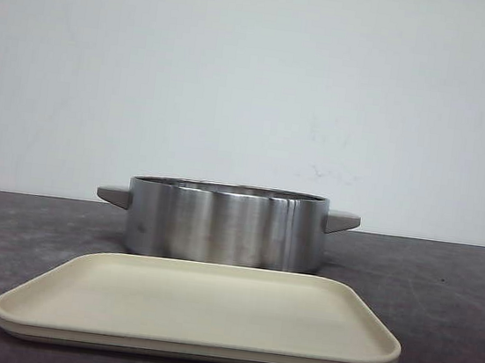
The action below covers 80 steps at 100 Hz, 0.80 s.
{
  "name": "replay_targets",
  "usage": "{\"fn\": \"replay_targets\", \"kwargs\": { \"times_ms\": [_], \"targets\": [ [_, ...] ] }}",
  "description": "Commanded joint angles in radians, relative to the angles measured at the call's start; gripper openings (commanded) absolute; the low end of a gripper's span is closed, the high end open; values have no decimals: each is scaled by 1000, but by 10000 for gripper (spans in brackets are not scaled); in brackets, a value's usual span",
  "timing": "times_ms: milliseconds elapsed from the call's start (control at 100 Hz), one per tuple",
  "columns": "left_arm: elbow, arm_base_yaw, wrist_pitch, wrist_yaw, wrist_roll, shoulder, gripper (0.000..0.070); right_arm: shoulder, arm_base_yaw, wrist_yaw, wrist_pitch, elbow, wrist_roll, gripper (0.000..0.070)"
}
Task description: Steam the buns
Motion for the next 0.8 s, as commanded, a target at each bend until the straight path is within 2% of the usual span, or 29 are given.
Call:
{"fn": "replay_targets", "kwargs": {
  "times_ms": [0,100,200,310,400,560,790],
  "targets": [
    [9,60,5,60,-42,-10,0,0,1,3,14,-3,11,12],
    [-16,167,24,157,10,-44,0,0,1,3,14,-3,11,12],
    [-82,257,84,171,85,-94,0,0,0,3,14,-3,11,12],
    [-214,363,249,182,186,-183,0,0,1,3,14,-3,11,12],
    [-353,454,414,220,232,-280,0,0,1,3,14,-3,11,12],
    [-592,594,604,288,240,-430,0,0,1,3,14,-3,11,12],
    [-822,775,693,505,233,-504,0,0,1,3,14,-3,11,12]
  ]
}}
